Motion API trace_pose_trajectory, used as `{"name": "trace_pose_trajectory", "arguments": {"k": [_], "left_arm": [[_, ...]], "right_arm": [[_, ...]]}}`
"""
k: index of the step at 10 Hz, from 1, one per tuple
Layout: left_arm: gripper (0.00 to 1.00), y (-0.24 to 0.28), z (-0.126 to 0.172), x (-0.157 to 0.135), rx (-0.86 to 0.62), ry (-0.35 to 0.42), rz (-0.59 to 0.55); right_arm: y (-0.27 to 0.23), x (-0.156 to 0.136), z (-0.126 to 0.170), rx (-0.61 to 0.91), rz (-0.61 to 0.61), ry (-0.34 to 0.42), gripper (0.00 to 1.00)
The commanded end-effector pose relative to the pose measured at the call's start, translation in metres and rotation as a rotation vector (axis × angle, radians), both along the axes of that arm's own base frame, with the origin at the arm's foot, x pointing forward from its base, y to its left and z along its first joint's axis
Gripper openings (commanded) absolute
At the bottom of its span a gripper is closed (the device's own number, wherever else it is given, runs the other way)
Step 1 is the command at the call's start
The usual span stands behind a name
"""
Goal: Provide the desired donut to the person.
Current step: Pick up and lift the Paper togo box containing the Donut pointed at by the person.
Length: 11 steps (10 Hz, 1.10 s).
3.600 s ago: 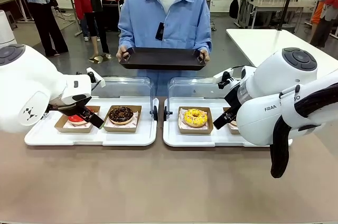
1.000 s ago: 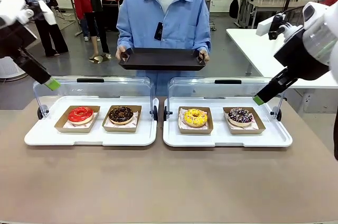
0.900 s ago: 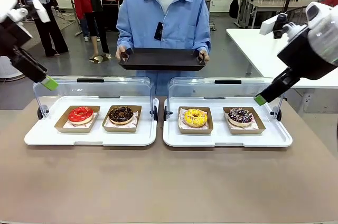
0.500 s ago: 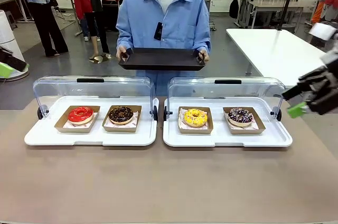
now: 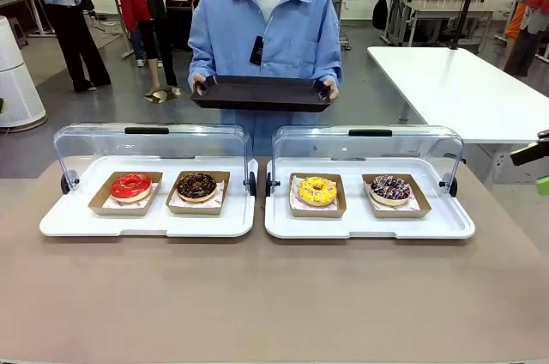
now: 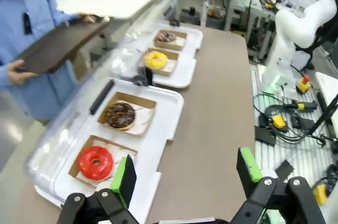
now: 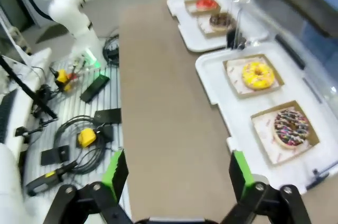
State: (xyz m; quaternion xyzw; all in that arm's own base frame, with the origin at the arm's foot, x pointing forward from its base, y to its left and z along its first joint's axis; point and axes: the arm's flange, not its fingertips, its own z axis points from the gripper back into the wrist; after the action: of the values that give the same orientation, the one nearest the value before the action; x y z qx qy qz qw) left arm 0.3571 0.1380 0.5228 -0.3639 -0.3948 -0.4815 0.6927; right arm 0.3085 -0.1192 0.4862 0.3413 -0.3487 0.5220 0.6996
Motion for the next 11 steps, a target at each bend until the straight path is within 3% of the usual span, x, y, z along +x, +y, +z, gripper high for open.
{"name": "trace_pose_trajectory", "arguments": {"k": [1,2,5,9,11], "left_arm": [[1.0,0.014,-0.013,-0.005,-0.056,-0.148,-0.039],[1.0,0.022,-0.014,-0.007,-0.07,-0.237,-0.006],[1.0,0.04,-0.021,-0.017,-0.056,-0.277,0.025],[1.0,0.051,-0.019,-0.024,-0.031,-0.238,0.025],[1.0,0.05,-0.021,-0.023,-0.039,-0.231,0.039]], "right_arm": [[-0.018,0.003,-0.005,0.098,0.056,-0.076,1.0],[-0.028,0.0,-0.007,0.129,0.054,-0.118,1.0],[-0.051,-0.003,-0.015,0.192,0.057,-0.127,1.0],[-0.061,-0.014,-0.012,0.172,0.054,-0.131,1.0],[-0.042,-0.017,-0.011,0.102,0.108,-0.152,1.0]]}}
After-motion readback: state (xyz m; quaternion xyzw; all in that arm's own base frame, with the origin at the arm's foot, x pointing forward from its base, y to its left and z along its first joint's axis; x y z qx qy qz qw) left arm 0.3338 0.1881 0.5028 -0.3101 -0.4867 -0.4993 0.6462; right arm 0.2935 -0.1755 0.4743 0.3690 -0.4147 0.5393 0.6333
